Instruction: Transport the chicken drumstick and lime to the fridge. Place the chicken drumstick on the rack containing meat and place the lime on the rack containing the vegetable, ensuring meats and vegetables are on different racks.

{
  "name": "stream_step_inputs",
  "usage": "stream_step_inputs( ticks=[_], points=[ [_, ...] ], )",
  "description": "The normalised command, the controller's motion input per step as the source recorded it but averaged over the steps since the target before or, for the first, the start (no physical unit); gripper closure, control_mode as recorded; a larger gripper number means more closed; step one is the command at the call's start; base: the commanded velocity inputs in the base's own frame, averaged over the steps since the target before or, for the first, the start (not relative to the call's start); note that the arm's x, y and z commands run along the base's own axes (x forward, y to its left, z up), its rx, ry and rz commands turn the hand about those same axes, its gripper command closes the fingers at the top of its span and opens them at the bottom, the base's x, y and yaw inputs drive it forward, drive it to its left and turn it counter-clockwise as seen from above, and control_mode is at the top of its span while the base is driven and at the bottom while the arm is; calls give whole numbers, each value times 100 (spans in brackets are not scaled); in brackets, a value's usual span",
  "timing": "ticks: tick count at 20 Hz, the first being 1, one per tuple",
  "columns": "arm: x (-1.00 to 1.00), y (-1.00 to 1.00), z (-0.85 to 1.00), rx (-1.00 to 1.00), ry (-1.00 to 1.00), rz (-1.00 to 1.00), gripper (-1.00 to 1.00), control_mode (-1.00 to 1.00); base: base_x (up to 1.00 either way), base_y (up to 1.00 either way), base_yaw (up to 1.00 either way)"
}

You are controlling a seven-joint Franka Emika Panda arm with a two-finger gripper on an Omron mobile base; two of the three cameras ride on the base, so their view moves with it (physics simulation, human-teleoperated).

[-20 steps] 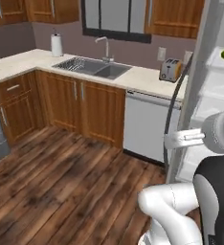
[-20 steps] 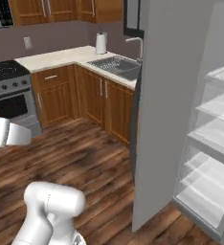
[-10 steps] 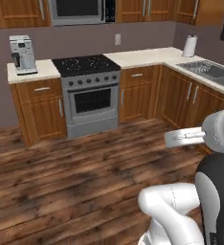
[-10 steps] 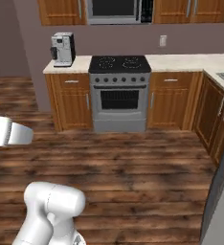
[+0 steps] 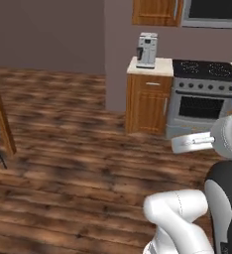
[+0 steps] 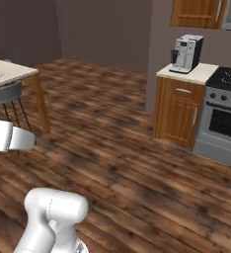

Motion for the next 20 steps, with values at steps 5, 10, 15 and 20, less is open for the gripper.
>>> stream_step_inputs(
  ticks=[5, 10, 15, 20],
  points=[
    [0, 0, 0, 0, 0, 0, -100, 100, -7, 30, 95],
    [0, 0, 0, 0, 0, 0, -100, 100, 4, -17, 85],
    [0, 0, 0, 0, 0, 0, -100, 100, 79, -80, 53],
    [0, 0, 0, 0, 0, 0, -100, 100, 100, -77, 35]
  ],
)
